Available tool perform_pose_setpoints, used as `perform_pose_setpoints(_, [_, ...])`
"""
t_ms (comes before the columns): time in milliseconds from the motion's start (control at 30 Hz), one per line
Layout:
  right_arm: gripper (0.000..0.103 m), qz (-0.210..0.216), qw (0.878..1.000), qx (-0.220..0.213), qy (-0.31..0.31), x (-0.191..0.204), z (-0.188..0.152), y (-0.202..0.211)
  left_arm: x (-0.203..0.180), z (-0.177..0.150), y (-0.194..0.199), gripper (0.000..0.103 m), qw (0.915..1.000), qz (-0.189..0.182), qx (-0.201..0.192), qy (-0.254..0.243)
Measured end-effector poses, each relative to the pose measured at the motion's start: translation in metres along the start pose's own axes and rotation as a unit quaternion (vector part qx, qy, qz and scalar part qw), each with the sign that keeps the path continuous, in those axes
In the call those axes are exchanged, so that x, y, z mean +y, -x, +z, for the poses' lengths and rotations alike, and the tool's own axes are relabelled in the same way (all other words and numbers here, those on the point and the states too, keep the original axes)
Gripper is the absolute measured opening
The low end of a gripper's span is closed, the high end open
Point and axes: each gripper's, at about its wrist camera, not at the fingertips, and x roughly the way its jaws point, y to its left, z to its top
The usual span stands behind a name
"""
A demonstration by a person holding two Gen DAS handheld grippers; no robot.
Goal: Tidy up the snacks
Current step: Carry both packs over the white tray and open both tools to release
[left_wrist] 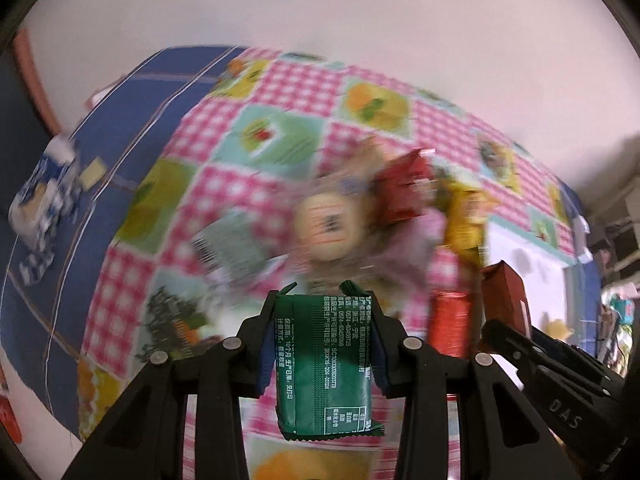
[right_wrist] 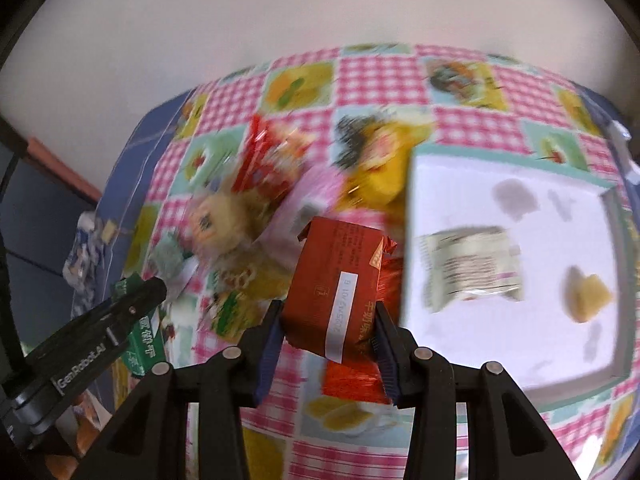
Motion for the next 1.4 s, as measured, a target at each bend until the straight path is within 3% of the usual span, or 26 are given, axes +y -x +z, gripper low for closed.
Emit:
perform_pose_setpoints(367, [0.045,-0.064,0.995,-0.037,-0.061,-0.106,0.023,0.056,-0.129,0.021,0.013,0.041,0.9945,-0.053,-0.009,-0.09])
perform_pose_setpoints(700, [0.045,-0.105,0.988,-0.027,-0.11,-0.194,0.03,0.057,-0.209,0.027,-0.025,0.041,0.9886,-0.066,0.012,-0.135])
perform_pose_setpoints(1100, [0.045,-0.12,0.983,0.011,-0.139,-0.249,0.038,0.02,-0.26,0.024,-0.09,0.041,0.9848,-0.064,0.051,-0.154])
perform_pose_setpoints(1333, [0.045,-0.122,0.983,0.024,-0.139,-0.261,0.044,0.005,-0.267,0.03,-0.103,0.041,0.9849,-0.055,0.053,-0.155])
perform_pose_setpoints(1400, [0.045,-0.119,0.983,0.025,-0.135,-0.26,0.046,0.003,-0.266,0.031,-0.102,0.045,0.985,-0.054,0.051,-0.155])
